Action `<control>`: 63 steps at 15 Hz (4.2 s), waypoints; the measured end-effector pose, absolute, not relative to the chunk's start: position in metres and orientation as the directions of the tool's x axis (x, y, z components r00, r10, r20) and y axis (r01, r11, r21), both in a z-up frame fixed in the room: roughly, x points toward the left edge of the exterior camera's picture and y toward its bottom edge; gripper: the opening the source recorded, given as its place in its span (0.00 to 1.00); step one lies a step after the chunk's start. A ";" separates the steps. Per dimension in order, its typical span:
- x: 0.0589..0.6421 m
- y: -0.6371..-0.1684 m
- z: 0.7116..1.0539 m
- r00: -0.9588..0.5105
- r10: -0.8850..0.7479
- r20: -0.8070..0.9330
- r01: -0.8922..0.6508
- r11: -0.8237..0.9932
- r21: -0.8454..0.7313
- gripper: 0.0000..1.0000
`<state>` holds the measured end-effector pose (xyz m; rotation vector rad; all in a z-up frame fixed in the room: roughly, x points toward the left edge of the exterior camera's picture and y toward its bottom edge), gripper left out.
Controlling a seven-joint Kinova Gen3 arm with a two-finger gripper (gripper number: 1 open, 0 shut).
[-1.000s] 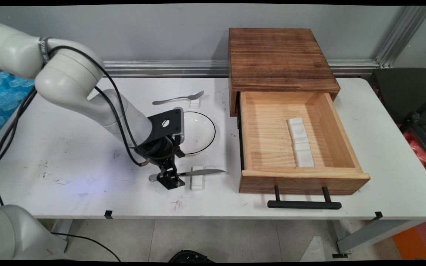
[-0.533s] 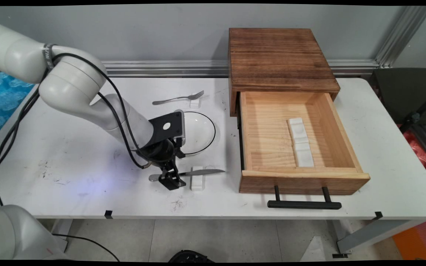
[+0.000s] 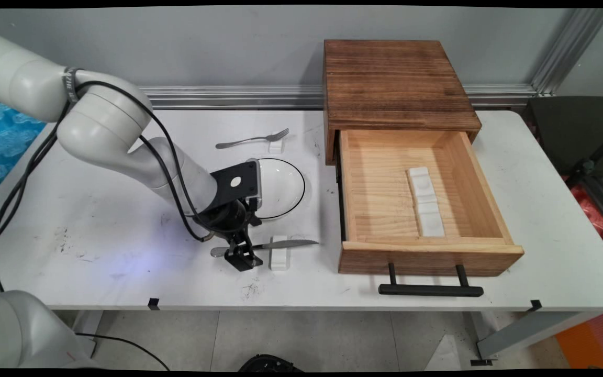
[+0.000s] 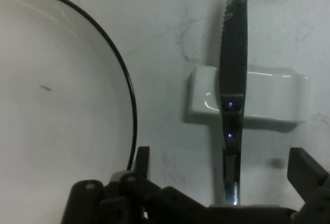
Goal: Pick up the knife from the right of the white plate, then place the picked object into the drawer
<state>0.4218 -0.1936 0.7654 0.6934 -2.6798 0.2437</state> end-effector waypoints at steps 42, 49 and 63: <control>0.396 -0.246 0.895 -0.833 -0.431 0.347 -0.460 0.888 0.000 0.00; 0.355 -0.283 0.927 -0.831 -0.386 0.401 -0.426 0.905 -0.010 0.00; 0.251 -0.350 0.924 -0.789 -0.347 0.507 -0.414 0.910 -0.021 0.00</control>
